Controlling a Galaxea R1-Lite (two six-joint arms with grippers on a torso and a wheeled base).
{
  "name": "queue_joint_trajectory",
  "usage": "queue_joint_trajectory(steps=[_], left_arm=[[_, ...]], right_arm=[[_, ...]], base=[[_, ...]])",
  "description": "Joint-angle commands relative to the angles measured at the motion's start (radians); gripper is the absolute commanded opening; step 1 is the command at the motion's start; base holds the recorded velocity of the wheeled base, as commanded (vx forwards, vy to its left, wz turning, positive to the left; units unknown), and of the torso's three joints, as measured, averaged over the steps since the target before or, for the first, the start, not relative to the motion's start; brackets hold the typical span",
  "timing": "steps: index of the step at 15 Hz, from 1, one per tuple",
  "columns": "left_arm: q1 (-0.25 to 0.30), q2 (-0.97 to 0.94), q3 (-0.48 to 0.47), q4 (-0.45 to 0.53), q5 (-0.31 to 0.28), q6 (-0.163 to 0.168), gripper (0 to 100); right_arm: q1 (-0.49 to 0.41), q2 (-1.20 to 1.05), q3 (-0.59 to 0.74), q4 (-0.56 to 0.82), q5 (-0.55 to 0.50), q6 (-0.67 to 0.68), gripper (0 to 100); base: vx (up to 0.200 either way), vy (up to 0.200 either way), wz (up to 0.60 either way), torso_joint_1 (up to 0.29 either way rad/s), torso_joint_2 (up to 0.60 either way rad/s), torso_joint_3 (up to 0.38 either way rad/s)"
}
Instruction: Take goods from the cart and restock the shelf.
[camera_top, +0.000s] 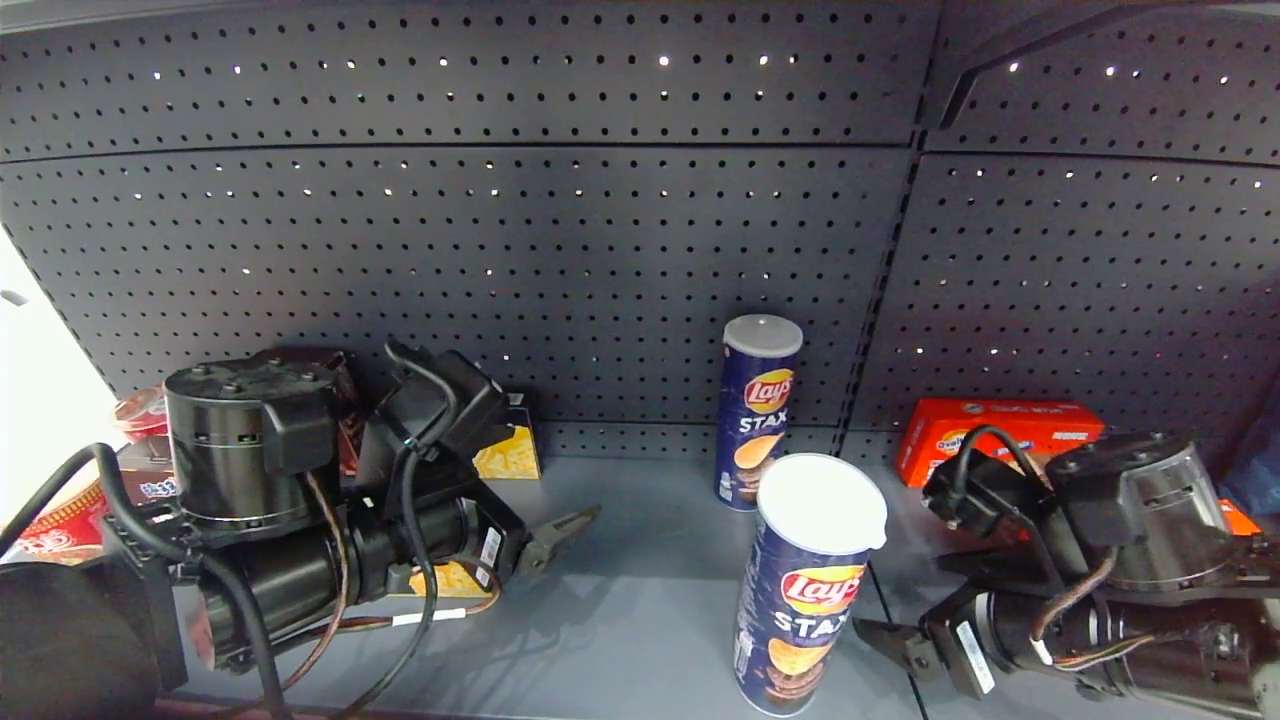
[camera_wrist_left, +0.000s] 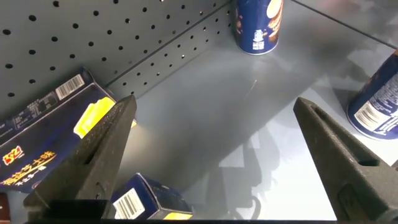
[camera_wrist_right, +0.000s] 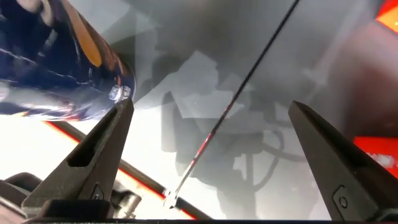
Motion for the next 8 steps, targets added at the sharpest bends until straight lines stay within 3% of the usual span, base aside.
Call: queue_joint_trajectory(steps=[1, 8], left_arm=[[0.0, -0.024, 0.021, -0.002, 0.0, -0.001, 100], [0.001, -0.043, 0.038, 0.003, 0.0, -0.001, 100]], right_arm=[[-0.008, -0.069, 0.011, 0.001, -0.001, 0.011, 100], [-0.009, -0.062, 0.025, 0.003, 0.001, 0.01, 100]], base=[[0.0, 0.0, 0.0, 0.0, 0.0, 0.0], [0.0, 0.0, 0.0, 0.0, 0.0, 0.0]])
